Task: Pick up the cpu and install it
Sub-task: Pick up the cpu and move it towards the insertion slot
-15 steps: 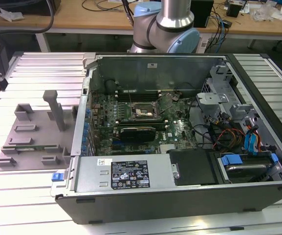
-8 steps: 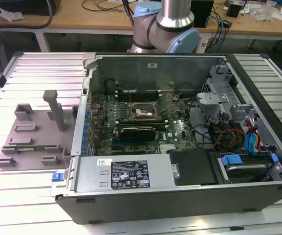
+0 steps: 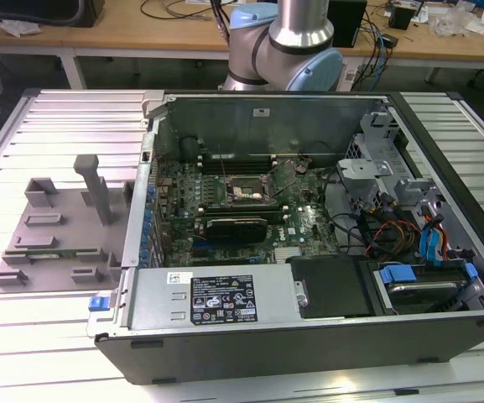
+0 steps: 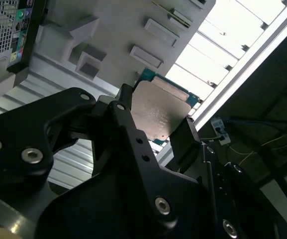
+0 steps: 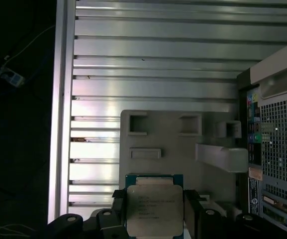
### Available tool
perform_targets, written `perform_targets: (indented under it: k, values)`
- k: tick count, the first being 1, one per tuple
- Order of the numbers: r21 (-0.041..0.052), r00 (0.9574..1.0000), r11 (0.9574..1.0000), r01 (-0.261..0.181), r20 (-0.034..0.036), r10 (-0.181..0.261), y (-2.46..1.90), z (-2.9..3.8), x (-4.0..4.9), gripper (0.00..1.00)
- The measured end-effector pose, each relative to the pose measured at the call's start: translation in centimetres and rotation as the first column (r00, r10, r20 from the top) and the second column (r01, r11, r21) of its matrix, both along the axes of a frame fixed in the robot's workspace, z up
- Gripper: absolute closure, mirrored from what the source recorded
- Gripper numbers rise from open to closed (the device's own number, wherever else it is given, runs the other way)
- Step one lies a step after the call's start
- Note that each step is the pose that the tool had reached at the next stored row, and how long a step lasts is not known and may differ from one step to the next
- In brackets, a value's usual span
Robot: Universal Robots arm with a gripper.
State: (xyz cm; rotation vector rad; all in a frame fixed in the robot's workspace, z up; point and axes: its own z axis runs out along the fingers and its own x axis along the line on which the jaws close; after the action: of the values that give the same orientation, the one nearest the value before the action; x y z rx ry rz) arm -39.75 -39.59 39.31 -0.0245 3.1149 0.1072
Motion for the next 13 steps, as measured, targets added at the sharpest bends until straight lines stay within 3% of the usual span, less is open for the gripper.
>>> perform_targets:
  k: [6,13]
  values:
    - [0.0,1.0,1.0,0.0,0.0,0.0,0.06,1.54,0.0,0.45]
    - [0.0001,1.0,1.0,0.0,0.0002,0.0,0.11,2.3,0.0,0.45]
